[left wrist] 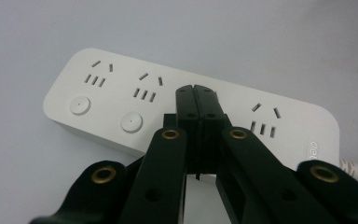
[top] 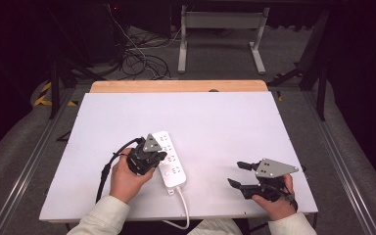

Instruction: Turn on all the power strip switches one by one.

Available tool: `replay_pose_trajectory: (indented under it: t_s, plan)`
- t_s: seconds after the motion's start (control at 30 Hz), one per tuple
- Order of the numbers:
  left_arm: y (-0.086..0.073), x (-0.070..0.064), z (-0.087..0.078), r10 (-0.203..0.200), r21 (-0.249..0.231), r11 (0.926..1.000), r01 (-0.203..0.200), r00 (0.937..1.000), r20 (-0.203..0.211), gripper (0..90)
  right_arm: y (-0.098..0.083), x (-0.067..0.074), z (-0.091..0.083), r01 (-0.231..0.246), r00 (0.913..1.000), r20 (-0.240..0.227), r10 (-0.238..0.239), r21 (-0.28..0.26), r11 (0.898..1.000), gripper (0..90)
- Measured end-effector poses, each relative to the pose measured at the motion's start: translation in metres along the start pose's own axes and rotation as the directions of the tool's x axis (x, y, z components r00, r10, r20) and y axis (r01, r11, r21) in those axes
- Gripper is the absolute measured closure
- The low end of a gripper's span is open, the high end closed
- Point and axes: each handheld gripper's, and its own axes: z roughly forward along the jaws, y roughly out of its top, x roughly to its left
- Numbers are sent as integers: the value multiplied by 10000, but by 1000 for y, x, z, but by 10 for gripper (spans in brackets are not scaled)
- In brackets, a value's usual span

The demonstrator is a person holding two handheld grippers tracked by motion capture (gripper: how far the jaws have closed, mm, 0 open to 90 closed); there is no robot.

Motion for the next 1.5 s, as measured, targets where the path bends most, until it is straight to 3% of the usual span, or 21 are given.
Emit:
replay_pose_trajectory:
  t_s: [0.37,0.6,0.97,1.5]
  plan:
    - [4,1,-5,64,-111,9999,-64,10000,-24,900,0,0,1,9,10000,-22,-9,30,10000,356]
    - [11,13,-7,-60,-351,9994,52,9997,-249,900,0,0,2,24,10000,-30,-24,91,10000,356]
    - [9,33,9,-516,-271,9984,502,9972,-540,900,-1,-1,2,-50,10000,-42,50,64,10000,356]
    - [1,40,25,-729,225,9970,742,9958,-553,900,-1,-2,1,-80,10000,15,80,36,10000,355]
